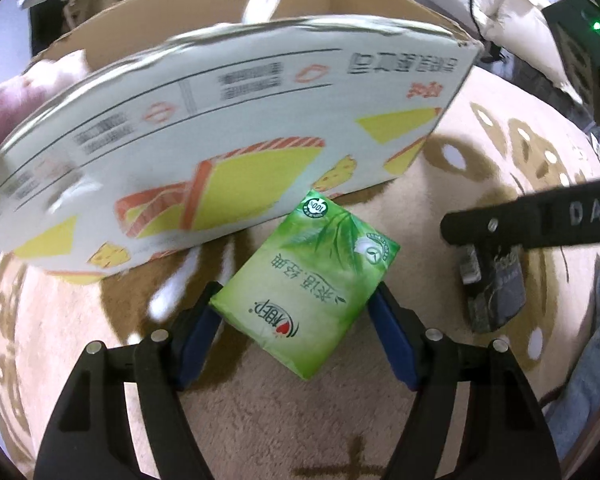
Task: Organize soft objects
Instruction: 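Grasp green tissue pack with left tool while right tool grasps black Face tissue pack, then lift both tissue packs and carry them over the box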
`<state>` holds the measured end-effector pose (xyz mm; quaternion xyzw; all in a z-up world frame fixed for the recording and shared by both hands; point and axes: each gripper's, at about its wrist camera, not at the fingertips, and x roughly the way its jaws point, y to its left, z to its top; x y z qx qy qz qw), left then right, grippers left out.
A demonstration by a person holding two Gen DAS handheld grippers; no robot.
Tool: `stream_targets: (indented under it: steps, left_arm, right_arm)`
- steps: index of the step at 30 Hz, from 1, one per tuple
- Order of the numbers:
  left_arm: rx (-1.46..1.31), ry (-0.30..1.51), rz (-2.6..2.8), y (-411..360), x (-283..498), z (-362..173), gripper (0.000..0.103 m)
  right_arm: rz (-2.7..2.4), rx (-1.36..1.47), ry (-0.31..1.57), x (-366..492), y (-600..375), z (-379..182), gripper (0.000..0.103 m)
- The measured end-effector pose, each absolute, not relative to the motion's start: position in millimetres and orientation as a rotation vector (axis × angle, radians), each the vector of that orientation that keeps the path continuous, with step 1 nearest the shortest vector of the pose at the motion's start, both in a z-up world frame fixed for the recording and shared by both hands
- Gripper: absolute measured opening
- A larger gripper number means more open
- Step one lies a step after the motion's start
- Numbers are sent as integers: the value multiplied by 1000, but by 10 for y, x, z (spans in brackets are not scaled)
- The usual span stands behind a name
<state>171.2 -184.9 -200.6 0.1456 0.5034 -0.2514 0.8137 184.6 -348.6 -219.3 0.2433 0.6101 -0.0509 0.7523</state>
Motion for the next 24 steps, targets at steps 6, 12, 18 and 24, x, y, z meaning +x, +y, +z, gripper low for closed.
stream_targets:
  steps: [6,12,18,24]
  left_arm:
    - [267,1096,-510,-1740,1632,-1984,71]
    - [267,1036,-446,-1580,1517,-1803,71]
    - [238,947,-378,-1341,1423,-1491,71]
    - [220,839,-311,-1126,1309,-1122,71]
  right_arm:
    - [-76,509,1272,1870,-3437,-2049,48]
    - [-32,484,1170,1849,-3339,-1733,48]
    - [24,447,1058,1698,-3237,-1390,48]
    - [61,408,940,1542,-3071,-1016,48]
